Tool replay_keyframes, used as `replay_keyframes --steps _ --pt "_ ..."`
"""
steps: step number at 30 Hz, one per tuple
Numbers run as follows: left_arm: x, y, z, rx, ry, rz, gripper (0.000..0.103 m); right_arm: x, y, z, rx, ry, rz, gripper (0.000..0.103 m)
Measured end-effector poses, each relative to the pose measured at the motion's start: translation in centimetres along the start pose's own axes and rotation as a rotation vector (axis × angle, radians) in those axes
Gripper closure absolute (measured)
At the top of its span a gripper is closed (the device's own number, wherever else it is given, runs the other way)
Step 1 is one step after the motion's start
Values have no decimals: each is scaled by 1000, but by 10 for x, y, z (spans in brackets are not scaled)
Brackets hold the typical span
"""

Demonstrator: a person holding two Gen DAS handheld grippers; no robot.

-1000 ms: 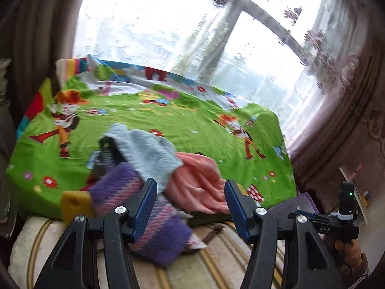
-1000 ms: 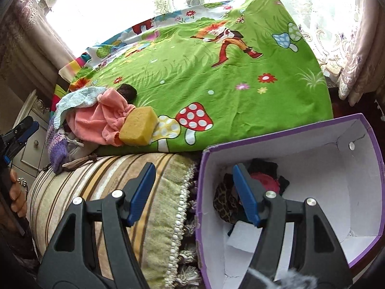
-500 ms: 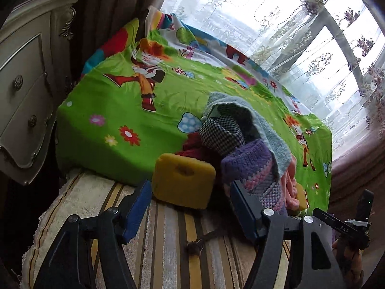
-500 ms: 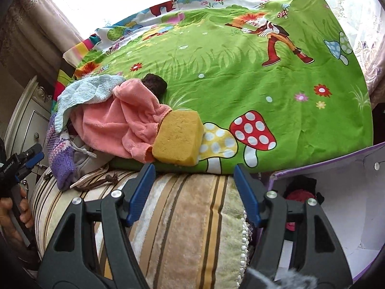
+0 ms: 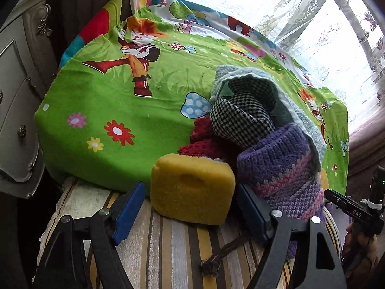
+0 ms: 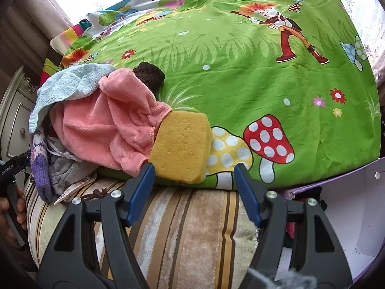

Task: Organize soft objects
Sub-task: 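Grasp a yellow sponge with the right tool while the left tool grasps another yellow sponge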

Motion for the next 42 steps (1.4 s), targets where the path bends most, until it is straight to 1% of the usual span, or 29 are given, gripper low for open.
replay_keyframes --steps 5,6,7,10,20,22,23,25,29,33,37,42 --pt "-3 0 10 12 6 5 26 -5 10 10 9 14 -41 29" --pt "-4 0 12 15 9 7 32 -5 12 12 13 18 -51 29" --pt "-3 0 13 18 12 10 35 -5 14 15 19 22 -61 29" --pt "-2 -1 12 18 1 18 37 -7 16 21 37 32 -74 29" --pt "-11 11 -2 -9 -97 -49 39 -8 12 35 63 46 -80 29" --pt "-12 14 -5 -15 -112 -62 39 -8 14 36 71 39 -89 41" --pt "-13 15 -7 -20 -122 -67 40 -8 14 35 74 35 -91 45" --pt "-15 18 -12 -29 -145 -83 40 -8 15 34 73 27 -90 48" --pt "-18 23 -24 -46 -192 -111 40 -9 13 22 74 -14 -77 49" --pt "-23 23 -37 -65 -238 -115 40 -8 5 7 73 -47 -57 49" --pt "-29 17 -53 -81 -289 -93 40 -5 -7 -10 68 -74 -30 49" --pt "-34 -7 -70 -64 -327 -40 40 4 -29 -40 73 -111 4 49"
Point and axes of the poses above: each gripper's, at about its wrist camera, not at the fingertips, and z roughly the way its jaws point, y to its left, x to its underside, the point moved 5 cm from there along z, roughly the way its jaws point, and after that the axes turned 12 degrees about -y, right-handed, at the moved point
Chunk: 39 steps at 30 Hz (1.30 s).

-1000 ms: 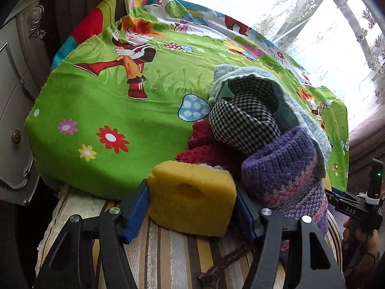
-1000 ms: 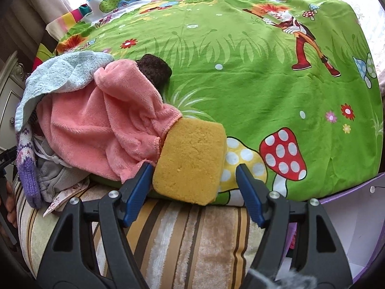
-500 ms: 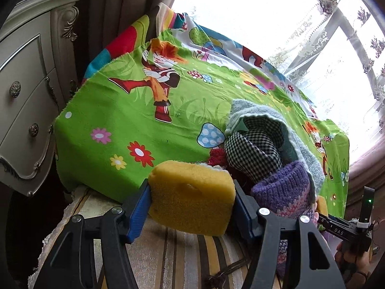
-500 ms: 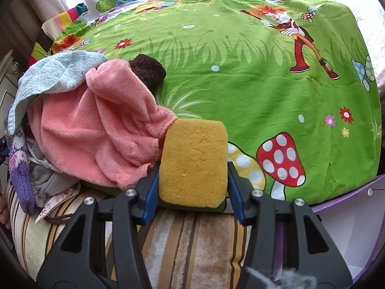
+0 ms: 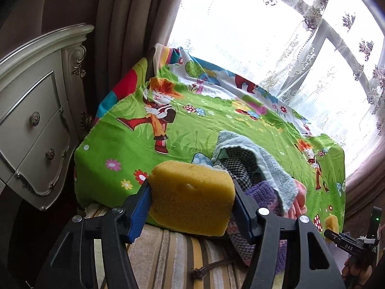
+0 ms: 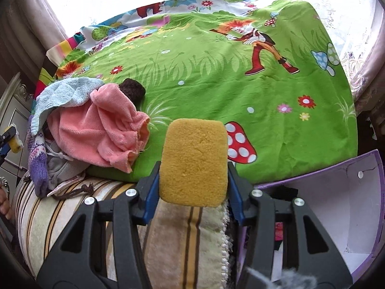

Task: Organize soft objects
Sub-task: 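Grasp a yellow sponge with the right tool while the left tool grasps another yellow sponge, then carry the yellow sponge into the box and open the right tool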

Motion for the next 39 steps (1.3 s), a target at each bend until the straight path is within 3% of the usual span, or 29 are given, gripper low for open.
replay_keyframes --steps 9,15,26,31,39 --pt "-9 -75 -24 114 -46 141 40 24 -77 -53 100 -36 73 49" --pt "8 -137 -27 234 -12 222 40 56 -142 -61 194 8 151 49" --pt "76 -255 -44 465 127 395 40 86 -201 -20 232 130 195 49" --pt "106 -285 -49 518 193 449 41 84 -209 7 229 185 173 49" --pt "136 -305 -51 545 268 499 40 87 -219 39 201 228 170 49"
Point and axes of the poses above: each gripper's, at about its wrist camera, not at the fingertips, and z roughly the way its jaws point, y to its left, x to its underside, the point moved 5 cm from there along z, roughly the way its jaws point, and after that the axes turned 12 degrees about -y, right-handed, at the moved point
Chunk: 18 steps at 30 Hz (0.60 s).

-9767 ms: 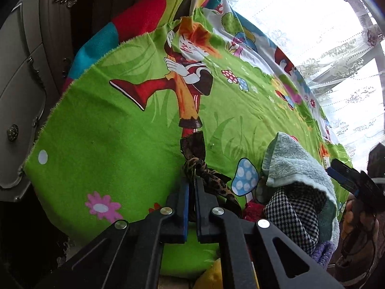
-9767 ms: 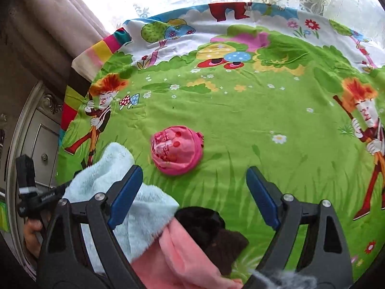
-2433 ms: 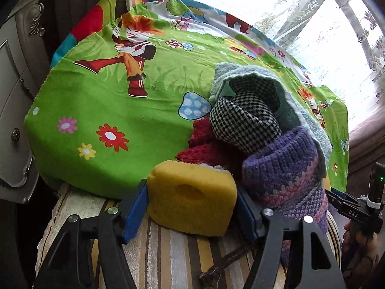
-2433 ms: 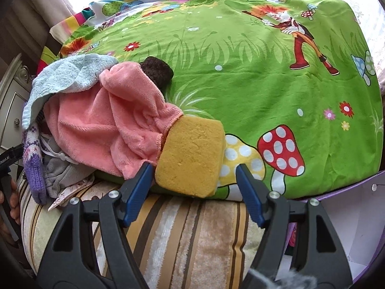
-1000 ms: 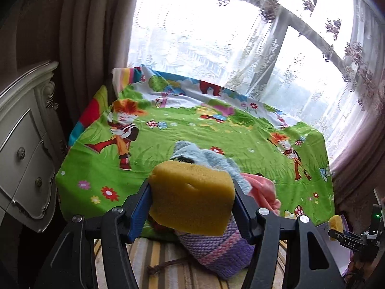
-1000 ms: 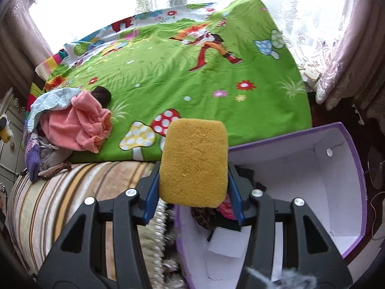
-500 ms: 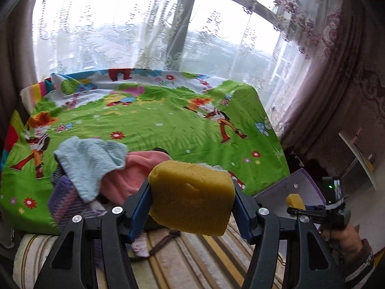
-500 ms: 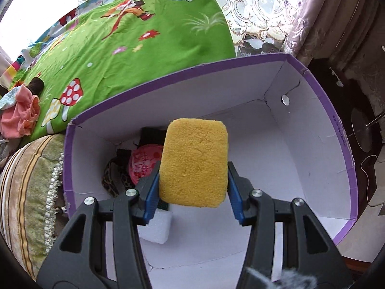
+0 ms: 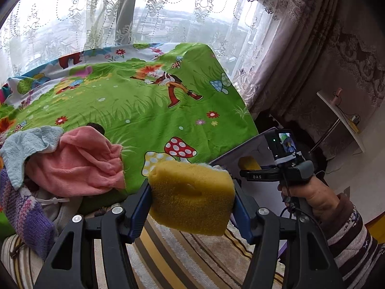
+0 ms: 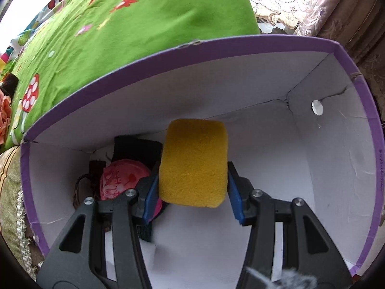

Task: Organize soft objects
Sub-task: 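Carry the yellow sponge into the box and open the right tool, then lower the holed yellow sponge into the box and open the left tool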

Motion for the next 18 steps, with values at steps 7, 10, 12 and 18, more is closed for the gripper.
replay_keyframes --steps 7,10,12,18 --pt "3 -16 10 13 37 41 40 5 -7 15 -38 37 34 32" --pt "5 -27 20 44 69 54 40 7 -14 6 -39 27 74 27" --pt "7 -39 29 77 100 74 40 8 -21 -7 -35 6 100 27" --pt "16 -99 68 213 222 218 41 6 -62 -88 -20 -219 219 20"
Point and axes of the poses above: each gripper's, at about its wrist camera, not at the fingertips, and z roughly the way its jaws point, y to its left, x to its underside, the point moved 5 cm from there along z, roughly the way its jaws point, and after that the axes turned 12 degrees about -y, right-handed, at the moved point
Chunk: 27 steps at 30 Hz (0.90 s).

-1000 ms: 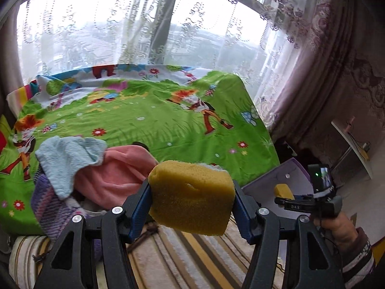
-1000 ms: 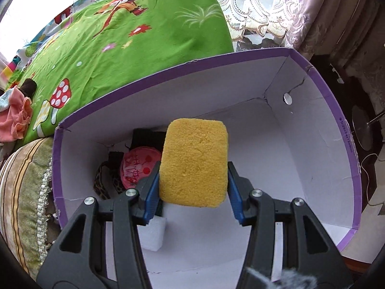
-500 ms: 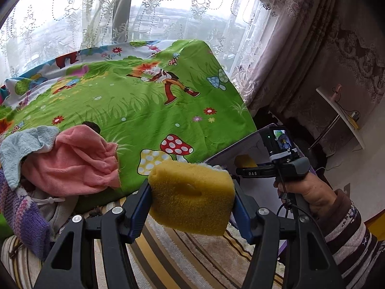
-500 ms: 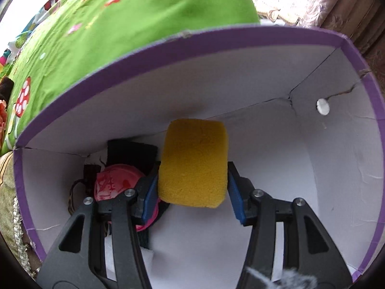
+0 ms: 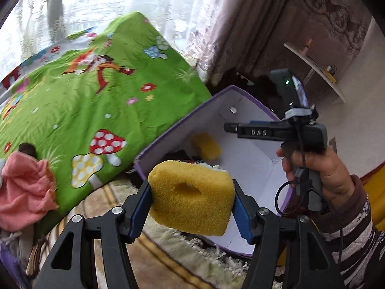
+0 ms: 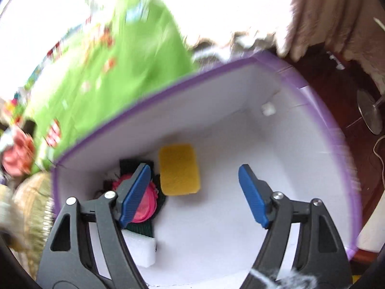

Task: Organize soft objects
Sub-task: 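Lower the holed yellow sponge into the box and open the left tool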

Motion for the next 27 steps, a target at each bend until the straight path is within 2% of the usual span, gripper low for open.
replay_keyframes --steps 4,8,11,16,18,22,27 --pt "-2 -35 49 74 120 83 41 -4 -39 -48 57 -120 134 18" --pt "5 -59 93 126 260 123 40 -9 -78 -80 143 -209 197 17" --pt "11 -73 120 120 327 174 40 -9 -99 -84 181 -207 230 17" --pt "26 -86 162 106 436 211 40 2 -113 -79 178 -192 257 17" --pt "31 -88 174 81 460 226 40 3 -116 -75 173 -182 264 18" --pt "40 -94 187 97 499 236 37 12 -110 -68 163 -176 266 18" --pt "39 -91 184 98 476 210 28 14 -102 -67 151 -168 260 18"
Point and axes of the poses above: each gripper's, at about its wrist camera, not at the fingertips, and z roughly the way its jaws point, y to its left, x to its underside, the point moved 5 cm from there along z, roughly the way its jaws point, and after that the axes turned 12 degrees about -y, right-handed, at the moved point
